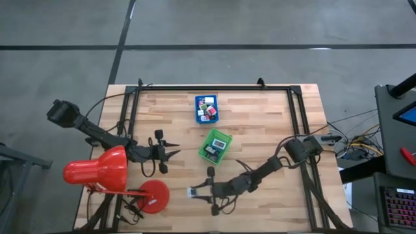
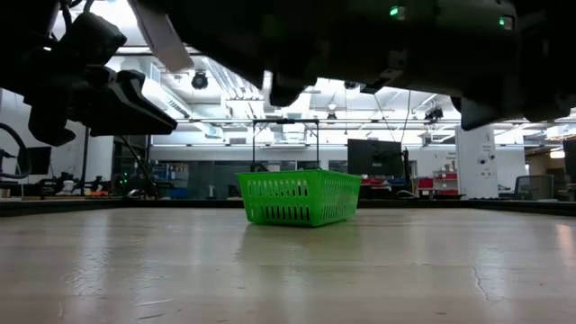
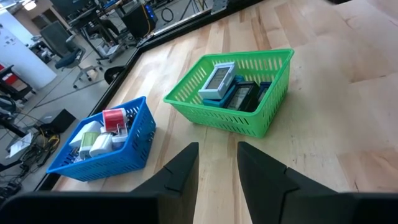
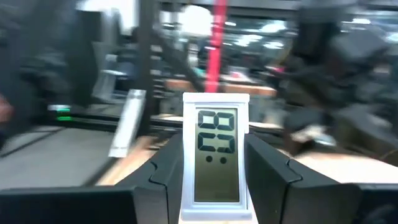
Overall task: Pick & Place Office items
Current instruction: Put the white digital clock into the green bin
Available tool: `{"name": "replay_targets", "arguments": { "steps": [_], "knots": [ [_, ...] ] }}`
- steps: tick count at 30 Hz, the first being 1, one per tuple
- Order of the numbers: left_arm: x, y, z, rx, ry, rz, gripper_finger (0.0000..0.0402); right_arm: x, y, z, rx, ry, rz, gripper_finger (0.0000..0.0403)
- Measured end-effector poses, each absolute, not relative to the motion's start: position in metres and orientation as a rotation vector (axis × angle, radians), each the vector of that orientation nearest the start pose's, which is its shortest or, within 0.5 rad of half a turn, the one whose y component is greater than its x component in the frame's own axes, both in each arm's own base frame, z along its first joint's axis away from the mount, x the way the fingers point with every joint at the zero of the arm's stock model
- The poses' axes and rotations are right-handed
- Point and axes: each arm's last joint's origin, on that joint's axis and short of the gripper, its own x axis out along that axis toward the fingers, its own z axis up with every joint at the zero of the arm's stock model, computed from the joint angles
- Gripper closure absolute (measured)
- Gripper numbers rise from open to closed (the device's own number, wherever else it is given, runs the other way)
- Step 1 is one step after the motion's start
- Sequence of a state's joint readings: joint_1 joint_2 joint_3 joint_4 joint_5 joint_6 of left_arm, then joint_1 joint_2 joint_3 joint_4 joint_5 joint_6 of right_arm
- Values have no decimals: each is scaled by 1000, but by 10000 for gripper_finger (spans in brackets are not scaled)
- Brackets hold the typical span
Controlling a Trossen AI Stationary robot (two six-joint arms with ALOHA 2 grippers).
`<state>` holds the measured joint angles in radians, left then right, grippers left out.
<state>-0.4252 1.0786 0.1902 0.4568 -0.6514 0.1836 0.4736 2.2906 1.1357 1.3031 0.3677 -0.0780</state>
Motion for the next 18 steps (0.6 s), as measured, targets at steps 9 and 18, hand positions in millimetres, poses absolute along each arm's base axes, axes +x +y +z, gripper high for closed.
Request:
{"name": "replay_targets", "arguments": {
  "steps": [9, 18],
  "knots": [
    [170, -58, 146, 402, 392, 189, 289, 398, 179, 117, -1, -92, -429, 280],
    [170, -58, 146, 402, 392, 189, 289, 395, 159, 116, -71, -6, -884, 280]
  ]
}}
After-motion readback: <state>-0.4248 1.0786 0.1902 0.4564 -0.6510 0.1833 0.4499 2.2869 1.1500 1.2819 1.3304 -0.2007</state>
